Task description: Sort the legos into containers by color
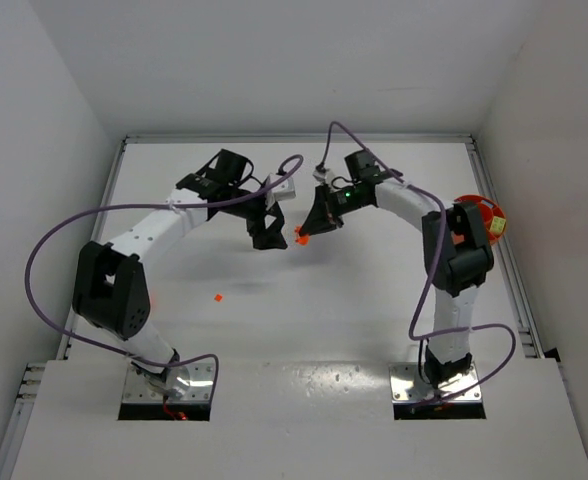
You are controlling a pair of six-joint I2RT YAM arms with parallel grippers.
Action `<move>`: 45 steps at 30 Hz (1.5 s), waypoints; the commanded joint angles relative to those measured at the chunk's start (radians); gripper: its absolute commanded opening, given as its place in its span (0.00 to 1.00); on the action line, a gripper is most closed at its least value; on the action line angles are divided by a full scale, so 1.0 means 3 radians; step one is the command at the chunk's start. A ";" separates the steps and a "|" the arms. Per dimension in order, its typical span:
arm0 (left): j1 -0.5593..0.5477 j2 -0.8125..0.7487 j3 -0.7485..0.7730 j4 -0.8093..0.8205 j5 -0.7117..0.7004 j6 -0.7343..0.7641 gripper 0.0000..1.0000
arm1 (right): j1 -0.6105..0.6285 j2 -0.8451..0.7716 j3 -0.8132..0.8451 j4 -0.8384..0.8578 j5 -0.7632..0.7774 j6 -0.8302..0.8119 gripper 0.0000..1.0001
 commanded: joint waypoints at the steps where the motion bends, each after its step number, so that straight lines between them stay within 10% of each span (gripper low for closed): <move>1: 0.0093 -0.0173 0.0172 0.0041 -0.0130 -0.0708 1.00 | -0.0337 -0.0462 0.0062 -0.0897 0.0362 -0.0978 0.00; 8: 0.0251 0.0052 0.0852 -0.0679 -0.0683 -0.1181 1.00 | -0.1373 -0.0708 0.0711 -0.1905 0.1681 -0.2447 0.00; 21: 0.0298 -0.0475 0.0233 0.0016 -0.1000 -0.1754 1.00 | -0.2827 -0.0811 0.1182 -0.2591 0.2133 -0.2780 0.00; 45: 0.0298 -0.0479 0.0331 -0.0056 -0.0974 -0.1656 1.00 | -0.3211 -0.0191 0.1387 -0.2480 0.1969 -0.2602 0.05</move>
